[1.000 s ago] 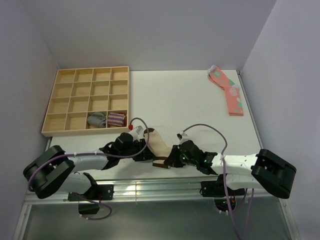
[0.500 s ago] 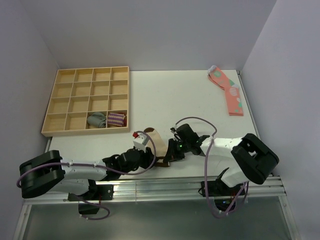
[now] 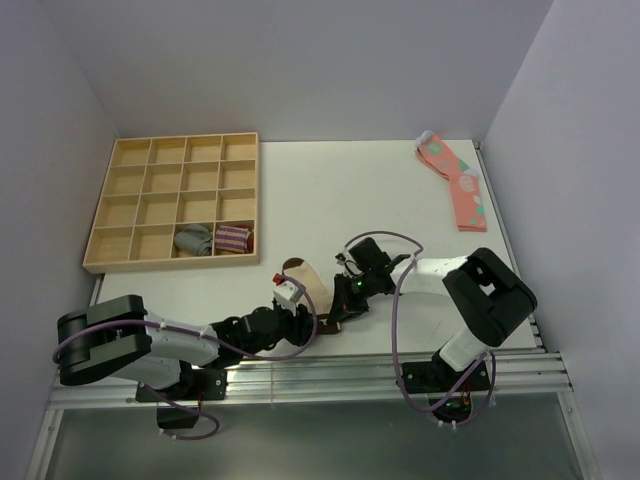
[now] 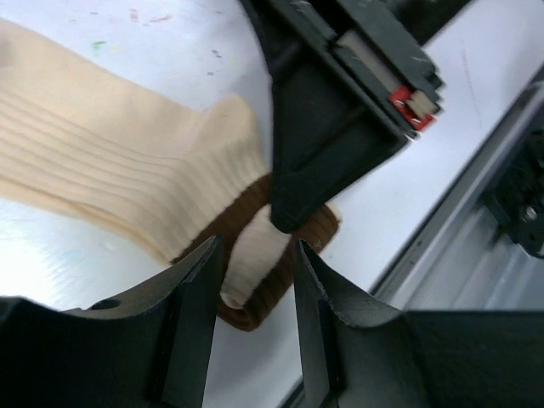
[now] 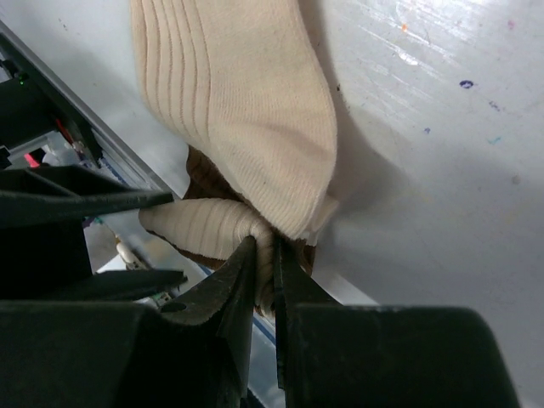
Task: Roll the socks
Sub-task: Roll the sock at the center of the board.
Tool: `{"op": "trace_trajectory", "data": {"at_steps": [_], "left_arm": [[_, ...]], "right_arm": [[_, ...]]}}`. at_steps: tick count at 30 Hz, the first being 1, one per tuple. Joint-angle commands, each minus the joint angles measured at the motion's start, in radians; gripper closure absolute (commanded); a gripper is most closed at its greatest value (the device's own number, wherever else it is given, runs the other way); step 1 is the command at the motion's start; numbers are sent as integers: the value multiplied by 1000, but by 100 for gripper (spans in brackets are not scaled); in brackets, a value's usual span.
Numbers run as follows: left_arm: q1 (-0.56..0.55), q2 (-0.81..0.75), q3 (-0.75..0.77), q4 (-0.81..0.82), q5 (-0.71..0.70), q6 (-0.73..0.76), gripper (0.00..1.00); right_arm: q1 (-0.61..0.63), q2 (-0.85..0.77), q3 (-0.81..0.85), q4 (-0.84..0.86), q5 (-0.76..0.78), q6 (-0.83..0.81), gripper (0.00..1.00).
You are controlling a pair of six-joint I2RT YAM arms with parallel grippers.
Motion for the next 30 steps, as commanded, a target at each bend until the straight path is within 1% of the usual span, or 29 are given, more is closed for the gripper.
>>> {"op": "trace_trajectory", "data": {"at_steps": [1, 6, 7, 17, 20, 22, 23, 26, 27, 28, 30], "left_arm": [[-12, 14, -19, 141, 80, 40, 55], [-12, 24, -21, 143, 125, 43, 54], [-12, 37, -7, 118, 116, 40, 54], [-29, 107, 16, 98, 62, 30, 54], [-30, 117, 22, 86, 47, 24, 56], [-30, 110, 24, 80, 31, 18, 59], [-30, 110, 24, 77, 28, 17, 61], [-30, 115, 35, 52, 21, 14, 75], [-32, 120, 44, 43, 19, 11, 83], [-30, 129, 49, 29, 24, 7, 89], [-30, 136, 68, 9, 36, -5, 100]], "right_arm": [[-2, 69, -12, -153, 83, -80, 98], [-6, 94, 3, -161, 85, -89, 99], [-8, 95, 5, -162, 85, -93, 99], [-29, 98, 21, -185, 82, -115, 99], [-35, 100, 21, -184, 77, -121, 99], [-34, 98, 17, -173, 80, -121, 99], [-35, 97, 8, -169, 78, -120, 98], [-35, 74, -15, -123, 75, -103, 97], [-35, 65, -21, -112, 78, -97, 95], [-35, 51, -31, -97, 78, -80, 91], [-35, -6, -58, -61, 98, -63, 88]]}}
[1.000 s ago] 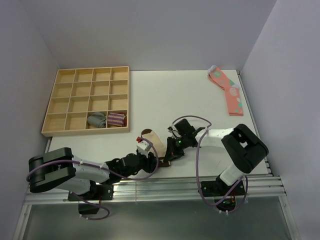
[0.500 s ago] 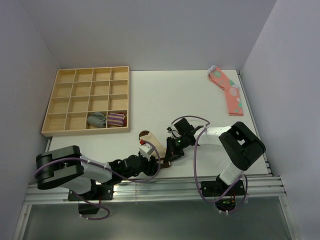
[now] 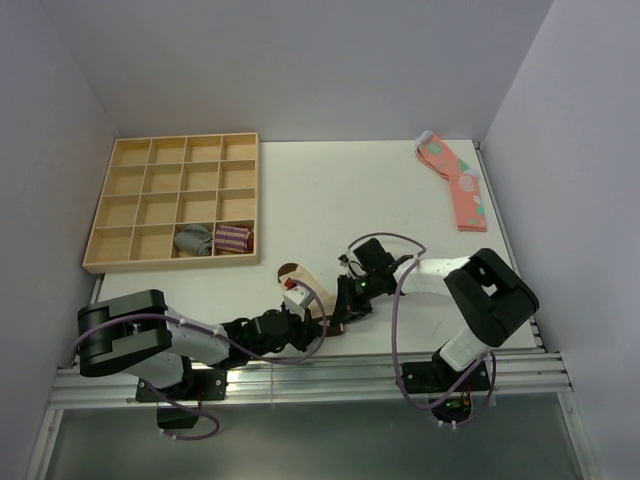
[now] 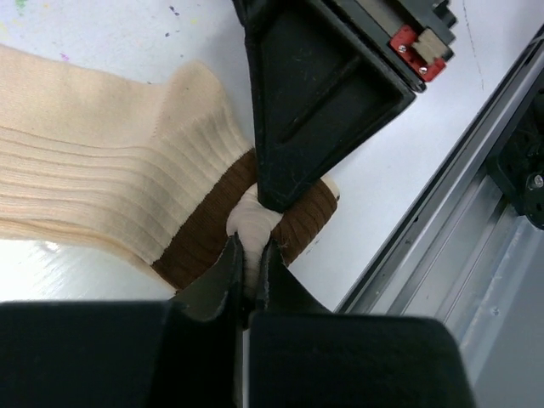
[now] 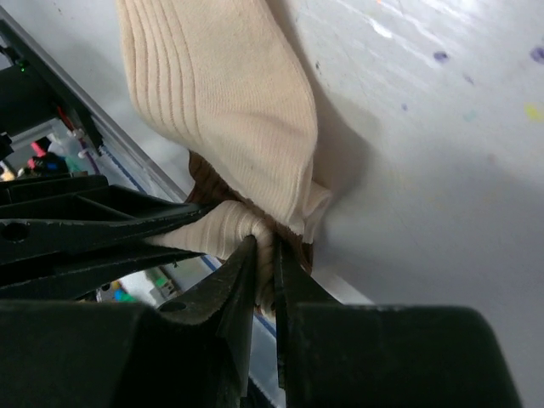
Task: Roll the socks
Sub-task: Roll the sock at the center of the board.
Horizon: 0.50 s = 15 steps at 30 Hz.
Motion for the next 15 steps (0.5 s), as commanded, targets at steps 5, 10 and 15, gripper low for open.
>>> {"op": "trace_trajectory", "data": {"at_steps": [5, 10, 15], "left_arm": [[22, 34, 33, -33, 81, -91, 100], [88, 27, 30, -94, 248, -178, 100], [161, 45, 53, -189, 395, -256, 100]], "right_arm": [[3, -211, -134, 16, 237, 17, 73], [13, -371, -209, 85, 303, 57, 58], [24, -581, -286, 195, 400, 86, 50]]}}
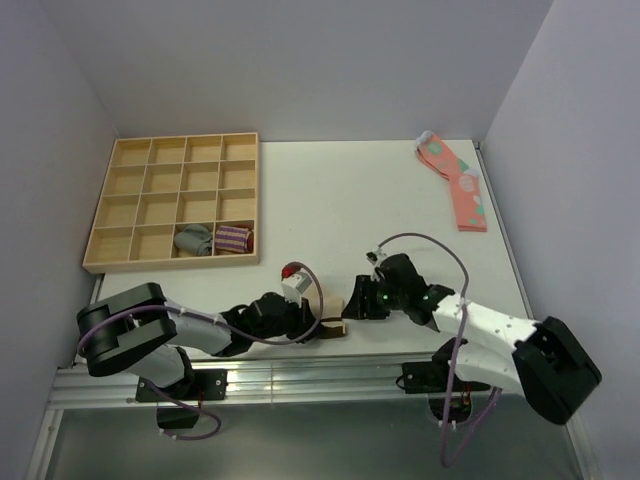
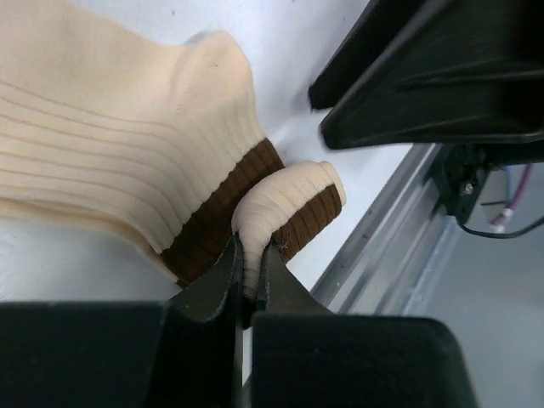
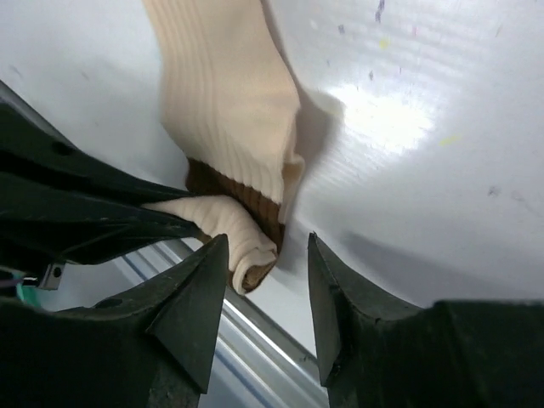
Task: Roll the socks
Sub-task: Roll the sock at the center of the board.
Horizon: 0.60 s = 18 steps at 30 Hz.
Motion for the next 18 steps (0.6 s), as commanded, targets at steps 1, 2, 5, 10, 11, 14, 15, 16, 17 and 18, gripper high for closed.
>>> {"op": "trace_trajectory", "data": {"at_steps": [1, 2, 5, 10, 11, 14, 15, 16, 17, 18], "left_arm": [[63, 22, 9, -123, 187, -86, 100], [77, 22, 3, -131, 208, -100, 100], [126, 13, 23, -192, 271, -129, 100], [172, 14, 97, -353, 351, -145, 100], [177, 17, 117, -393, 371, -149, 100], [194, 31, 150, -449, 394, -149, 100], [200, 42, 154, -453, 417, -151, 100], [215, 46, 154, -448, 432, -152, 100], [224, 52, 152, -442, 442, -155, 100], [232, 62, 152, -441, 460, -158, 100]], "right_arm": [[13, -130, -60, 128, 133, 23, 50], [18, -188, -77, 184, 144, 27, 49], [50, -285, -152, 307, 191, 43, 49], [161, -354, -252, 451, 298, 24, 48], [205, -348, -260, 490, 332, 21, 48], [263, -318, -293, 574, 374, 15, 48], [298, -311, -301, 594, 404, 20, 48], [314, -302, -321, 615, 417, 24, 48], [326, -298, -329, 645, 417, 27, 48], [340, -292, -336, 663, 432, 24, 48]]}}
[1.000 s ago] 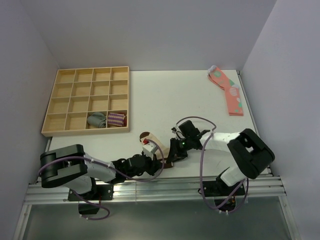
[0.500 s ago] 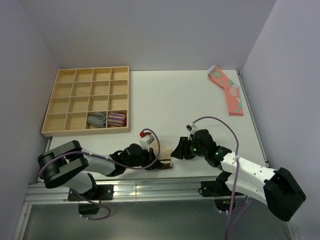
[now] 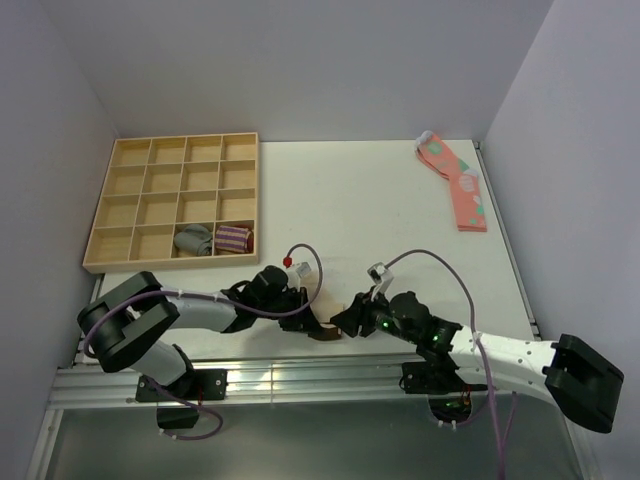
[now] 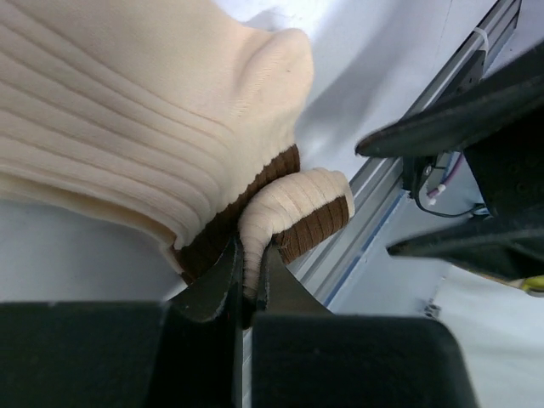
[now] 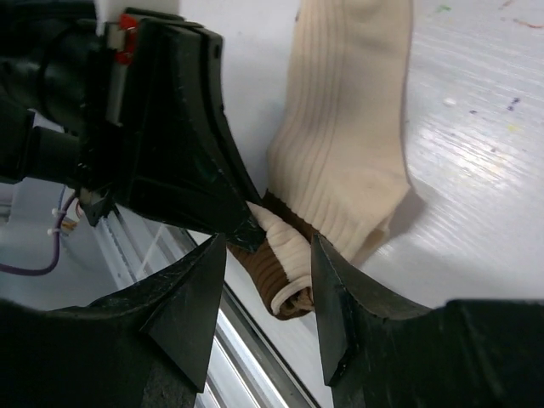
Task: Roll the socks
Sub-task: Roll the sock at the center of the board.
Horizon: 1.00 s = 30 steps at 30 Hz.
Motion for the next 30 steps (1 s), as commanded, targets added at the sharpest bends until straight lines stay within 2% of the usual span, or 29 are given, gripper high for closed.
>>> {"op": "trace_trajectory", "data": {"at_steps": [1, 6, 14, 30], "left_arm": [[32, 39, 5, -102, 82, -10, 100], [63, 82, 2, -41, 147, -38, 100], [86, 88, 24, -65, 170, -41, 100], [104, 106, 60, -99, 178, -28, 100]], "right_arm": [[41, 21, -44, 179, 92, -9, 48], [75, 96, -53, 239, 103, -23, 47], [150, 200, -87, 292, 179, 9, 48], [331, 173, -105, 100, 451, 185, 48]]}}
